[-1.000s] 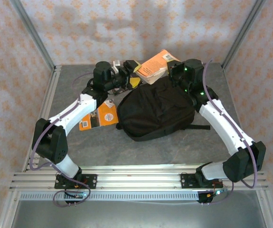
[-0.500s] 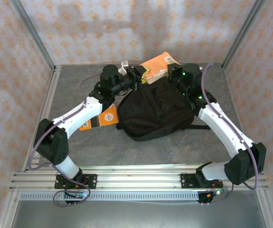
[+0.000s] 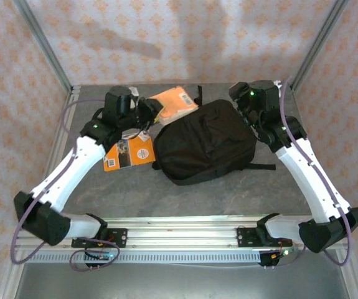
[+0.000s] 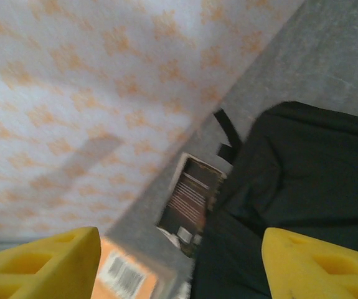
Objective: Pack the student bag
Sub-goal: Rotate the book, then open the student bag at the center of the table.
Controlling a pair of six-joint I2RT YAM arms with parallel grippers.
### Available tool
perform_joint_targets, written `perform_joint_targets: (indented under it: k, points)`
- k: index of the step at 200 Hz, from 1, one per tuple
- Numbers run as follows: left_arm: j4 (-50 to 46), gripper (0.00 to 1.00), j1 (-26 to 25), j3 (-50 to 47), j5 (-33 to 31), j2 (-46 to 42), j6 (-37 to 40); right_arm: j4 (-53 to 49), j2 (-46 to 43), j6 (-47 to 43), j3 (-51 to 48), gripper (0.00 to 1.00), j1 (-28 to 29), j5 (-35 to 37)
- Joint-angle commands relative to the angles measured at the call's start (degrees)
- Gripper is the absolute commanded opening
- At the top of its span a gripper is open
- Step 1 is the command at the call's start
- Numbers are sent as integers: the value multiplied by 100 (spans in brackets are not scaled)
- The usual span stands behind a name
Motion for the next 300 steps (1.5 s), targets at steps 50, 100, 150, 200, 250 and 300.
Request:
perform_joint_targets:
  k: [50, 100, 150, 200, 250, 300]
  points:
    - [-3427, 0, 76, -676, -2886, -1300, 1654, -1841, 1855, -2841, 1076, 72, 1846, -878]
    - [-3101, 0, 341, -1400, -2779, -1381, 1648, -2476, 3490, -3237, 2353, 80, 2485, -82]
    - [-2599, 0, 409, -1844, -1971, -1329, 1549, -2586, 3822, -3508, 2090, 92, 2460, 1273]
    - [-2642, 0, 405, -1673, -1931, -1197, 1633, -2428, 4193, -3685, 2034, 89, 1954, 2330]
    - [-2983, 0, 379, -1044, -2271, -1117, 1890, -2381, 4807, -3620, 2177, 51, 1532, 1652]
    - [-3044, 0, 351, -515, -2443, -962, 2072, -2368, 4176, -3839, 2370, 0, 1355, 1470]
